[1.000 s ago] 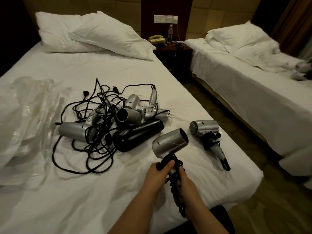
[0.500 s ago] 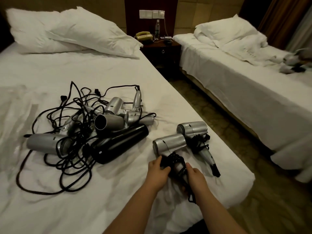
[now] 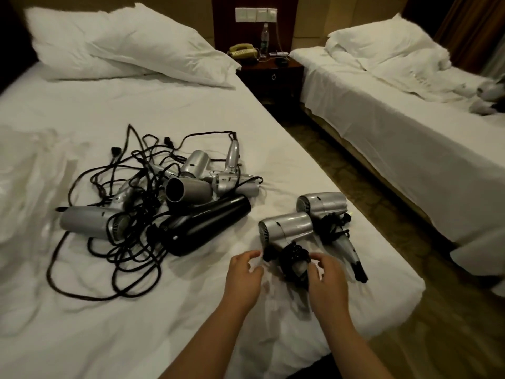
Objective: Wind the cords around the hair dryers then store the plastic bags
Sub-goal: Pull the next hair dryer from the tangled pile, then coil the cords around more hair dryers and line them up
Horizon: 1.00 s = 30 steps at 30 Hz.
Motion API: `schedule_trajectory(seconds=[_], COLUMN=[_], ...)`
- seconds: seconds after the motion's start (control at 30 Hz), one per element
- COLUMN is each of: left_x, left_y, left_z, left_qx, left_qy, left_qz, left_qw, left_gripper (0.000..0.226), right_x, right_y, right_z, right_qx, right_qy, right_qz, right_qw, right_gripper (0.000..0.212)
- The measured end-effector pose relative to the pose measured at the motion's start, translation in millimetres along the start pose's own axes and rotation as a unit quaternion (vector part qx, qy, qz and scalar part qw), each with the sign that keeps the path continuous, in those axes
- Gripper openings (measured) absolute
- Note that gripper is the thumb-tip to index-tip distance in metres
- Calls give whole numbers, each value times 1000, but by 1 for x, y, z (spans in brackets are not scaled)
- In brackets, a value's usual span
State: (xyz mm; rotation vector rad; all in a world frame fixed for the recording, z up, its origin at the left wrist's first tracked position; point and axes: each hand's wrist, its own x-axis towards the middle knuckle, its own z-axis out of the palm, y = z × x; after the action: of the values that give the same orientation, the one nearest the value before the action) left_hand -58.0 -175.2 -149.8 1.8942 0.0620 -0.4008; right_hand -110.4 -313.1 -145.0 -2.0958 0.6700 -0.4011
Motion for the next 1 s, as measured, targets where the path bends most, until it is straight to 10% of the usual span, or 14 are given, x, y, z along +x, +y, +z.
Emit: schedule_trajectory(seconds=[0.8, 1.0], left_x=[37, 102], left_y=[-22, -52], left_z=[-236, -266], left_qx=[38, -434], left_qy=[312, 276], left_qz=[30, -245], left_qw=[949, 822], left_gripper=[32, 54], right_x=[-38, -43], right_y=[-187, -184], right_z=[217, 218], right_qx=[-207, -266], right_qy=[-264, -316], right_qz=[-273, -263], right_qw=[902, 872], right_gripper=[53, 58])
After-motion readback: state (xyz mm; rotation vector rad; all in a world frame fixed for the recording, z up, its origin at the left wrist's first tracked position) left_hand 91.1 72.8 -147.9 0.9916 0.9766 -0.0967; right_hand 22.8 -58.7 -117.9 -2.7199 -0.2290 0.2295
